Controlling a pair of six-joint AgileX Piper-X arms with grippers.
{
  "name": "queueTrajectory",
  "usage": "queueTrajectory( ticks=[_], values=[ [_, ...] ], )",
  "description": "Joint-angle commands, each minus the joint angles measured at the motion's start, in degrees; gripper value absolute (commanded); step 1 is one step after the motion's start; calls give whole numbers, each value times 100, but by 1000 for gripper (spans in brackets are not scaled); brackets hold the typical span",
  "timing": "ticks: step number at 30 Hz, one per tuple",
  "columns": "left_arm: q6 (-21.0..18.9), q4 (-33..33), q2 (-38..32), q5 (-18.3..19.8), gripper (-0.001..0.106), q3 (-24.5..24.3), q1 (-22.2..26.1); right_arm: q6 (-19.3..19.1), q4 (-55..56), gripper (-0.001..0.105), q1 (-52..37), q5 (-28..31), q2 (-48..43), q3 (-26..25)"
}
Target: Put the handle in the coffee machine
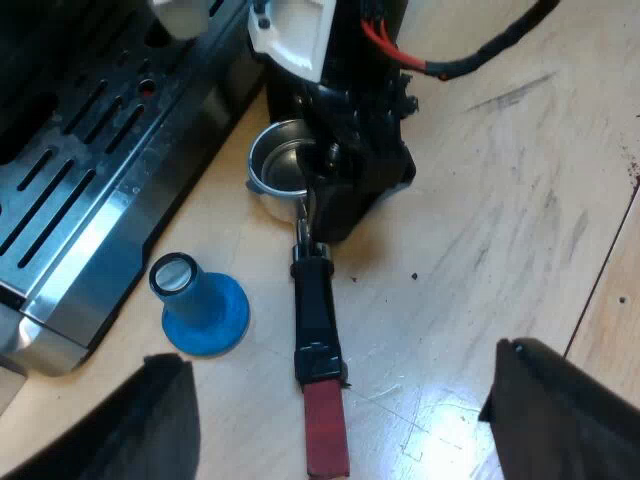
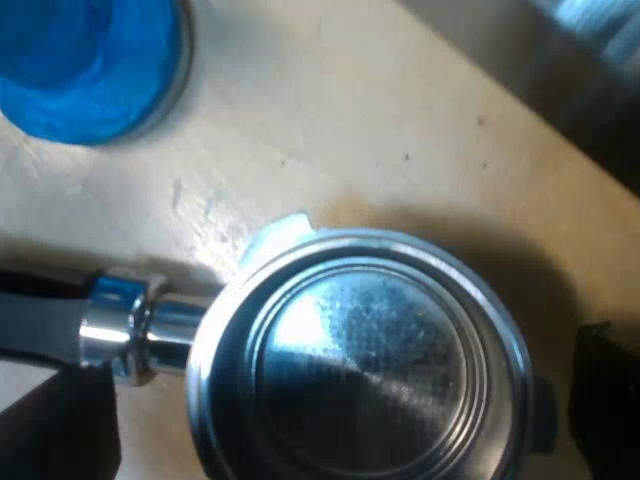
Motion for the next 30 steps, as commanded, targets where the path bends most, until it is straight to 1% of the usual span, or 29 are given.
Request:
queueTrajectory(
  ticks=[1,3,4,5,7,8,10,12,13,15,16,21,23,24,25,27,30],
  values=[
    [-43,-23,1,37,63,-9,-41,-102,-34,92,-24,-40,14,-47],
    [-43,-23,1,37,63,-9,-41,-113,-36,90,-24,-40,14,-47],
    [-43,-23,1,37,63,-9,-41,-111,-36,85,-24,-40,14,-47],
    [-43,-23,1,37,63,-9,-41,-111,-36,83,-24,-40,14,-47],
    [-43,-23,1,37,63,-9,-41,-111,-36,66,-24,-40,14,-47],
    [-43,-23,1,37,63,-9,-41,-111,-36,61,-24,-40,14,-47],
    [-43,-23,1,37,63,-9,-41,-111,-50,40,-24,-40,14,-47],
    [-43,-23,1,37,63,-9,-41,-111,-40,21,-24,-40,14,-47],
    [-43,-23,1,37,63,-9,-41,-111,-31,9,-24,-40,14,-47],
    [-43,-23,1,37,63,-9,-41,-41,-11,0,-24,-54,14,-47],
    [-43,-23,1,37,63,-9,-41,35,3,0,-6,-54,14,-47],
    [-43,-23,1,37,63,-9,-41,135,23,0,5,-54,-53,-47],
    [-43,-43,1,37,63,-9,-41,312,61,0,5,-42,-113,-47],
    [-43,-73,1,37,63,-9,-41,559,198,0,5,-43,-246,-47],
    [-43,-139,1,37,63,-9,-41,713,590,0,5,2,-417,-47],
    [-43,-323,1,37,63,-9,-41,713,836,0,5,122,-527,-47],
    [-43,-628,1,37,63,-9,-41,823,1144,0,5,247,-664,-47]
  ],
)
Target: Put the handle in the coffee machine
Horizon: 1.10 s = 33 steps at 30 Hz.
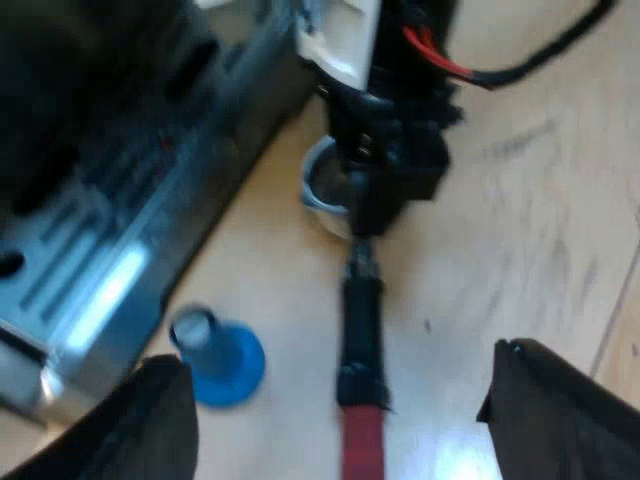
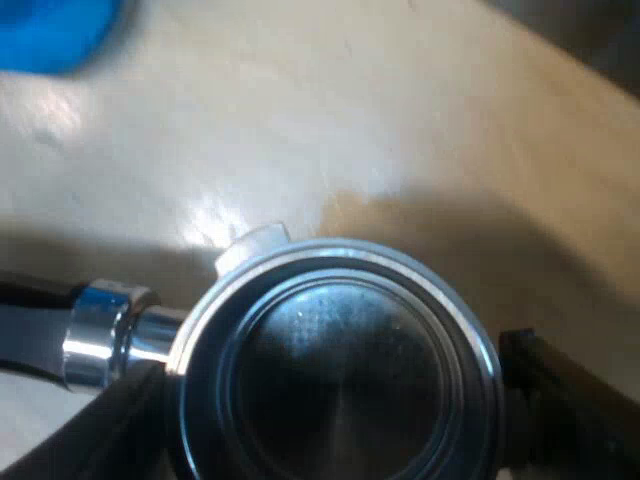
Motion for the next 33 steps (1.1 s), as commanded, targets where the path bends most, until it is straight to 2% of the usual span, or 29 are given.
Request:
queueTrajectory(
  ticks=[1,8,11,15,18,19,22,27,33],
  values=[
    [-43,-360,1,26,63,-9,-41,105,285,0,2,41,-214,-47],
    [4,-284,1,82,63,-9,-41,389,594,0,2,41,-670,-47],
    [224,-273,1,411,63,-9,-41,467,724,0,2,41,-906,-47],
    [383,-273,1,536,63,-9,-41,489,859,0,2,41,-1148,-47],
    [487,-273,1,536,71,-9,-41,489,973,0,2,41,-1327,-47],
    [525,-273,1,536,78,-9,-41,489,973,0,2,41,-1327,-47],
    [589,-273,1,536,78,26,-41,532,1066,0,2,41,-1497,-47],
    [656,-291,13,548,75,334,-41,532,1154,0,2,41,-1824,-47],
    [707,-348,12,842,75,774,-41,613,1154,0,2,41,-2108,-47]
  ],
)
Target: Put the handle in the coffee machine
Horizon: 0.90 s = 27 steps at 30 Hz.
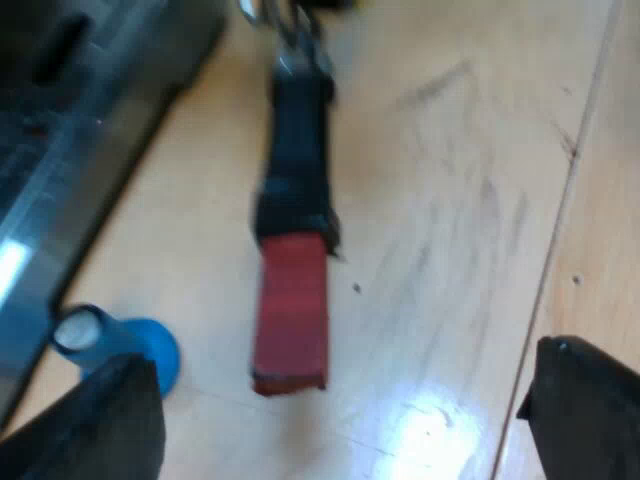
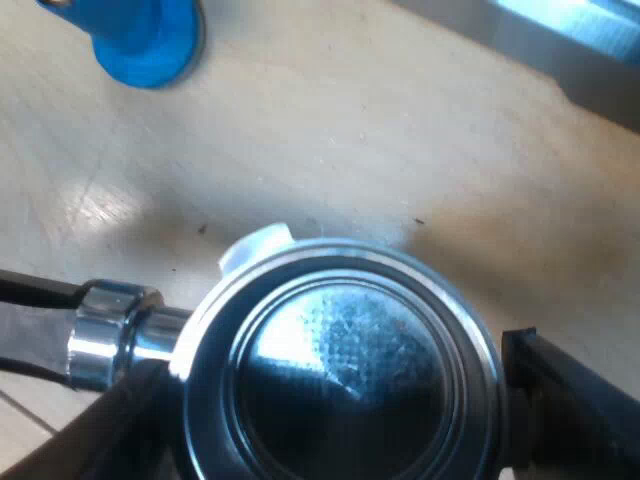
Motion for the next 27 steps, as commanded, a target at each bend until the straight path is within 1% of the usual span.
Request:
queueTrajectory(
  ticks=[1,6,8,18,21,23,26,27],
  values=[
    [23,-141,-9,90,75,124,-41,-3,-11,0,2,-85,-150,-47],
    [23,-522,2,88,75,322,-41,54,-11,0,2,-187,-193,-47],
    [23,-756,3,182,75,464,-41,54,-11,0,2,-390,-192,-47],
    [23,-1212,3,182,75,957,-41,42,-11,0,2,-493,-192,-47],
    [23,-1266,153,182,71,1011,-41,43,-11,0,2,-493,-192,-47],
    [23,-1363,405,182,63,1009,-41,43,-11,0,2,-535,-192,-47],
    [23,-1528,697,182,57,1009,-41,-17,-11,0,2,-533,-192,-47],
    [23,-1545,788,182,56,1009,-41,-19,-11,0,2,-533,-192,-47]
  ],
)
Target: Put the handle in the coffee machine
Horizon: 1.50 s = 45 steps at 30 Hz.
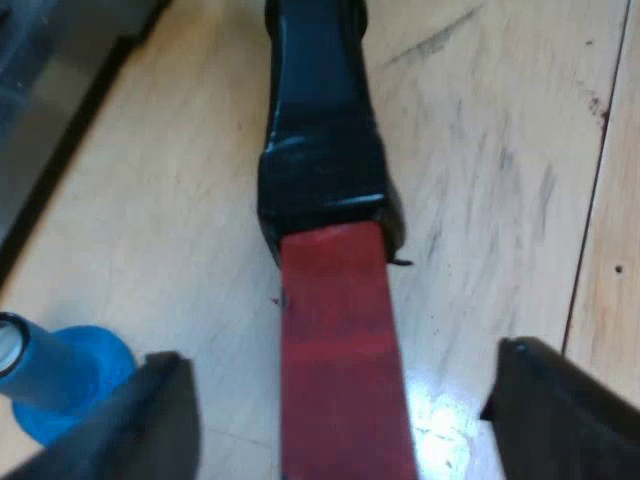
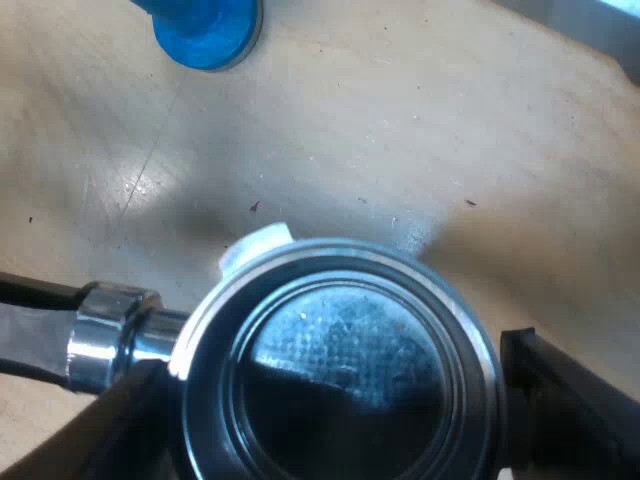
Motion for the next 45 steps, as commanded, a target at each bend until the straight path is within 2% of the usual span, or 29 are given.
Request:
queueTrajectory(
  ticks=[1,3,8,14,23,39,41,45],
  values=[
    [8,-199,320,32,55,-12,-41,-62,-38,0,2,-140,-120,-47],
    [8,-277,499,32,55,-12,-41,-62,-38,0,2,-140,-120,-47],
    [8,-658,835,454,55,-12,-41,-91,-38,0,2,-140,-120,-47],
    [30,-759,1121,453,55,-12,-41,-91,-38,0,2,-140,-120,-47],
    [66,-1087,1145,535,55,-12,-41,-166,-38,0,2,-140,-120,-47],
    [82,-1030,1145,535,55,-12,-41,-166,-38,0,2,-140,-120,-47],
    [82,-1030,1145,535,54,-12,-41,-166,-38,0,2,-140,-120,-47],
    [82,-1014,1145,535,37,-12,-41,-166,-38,0,2,-140,-120,-47]
  ],
)
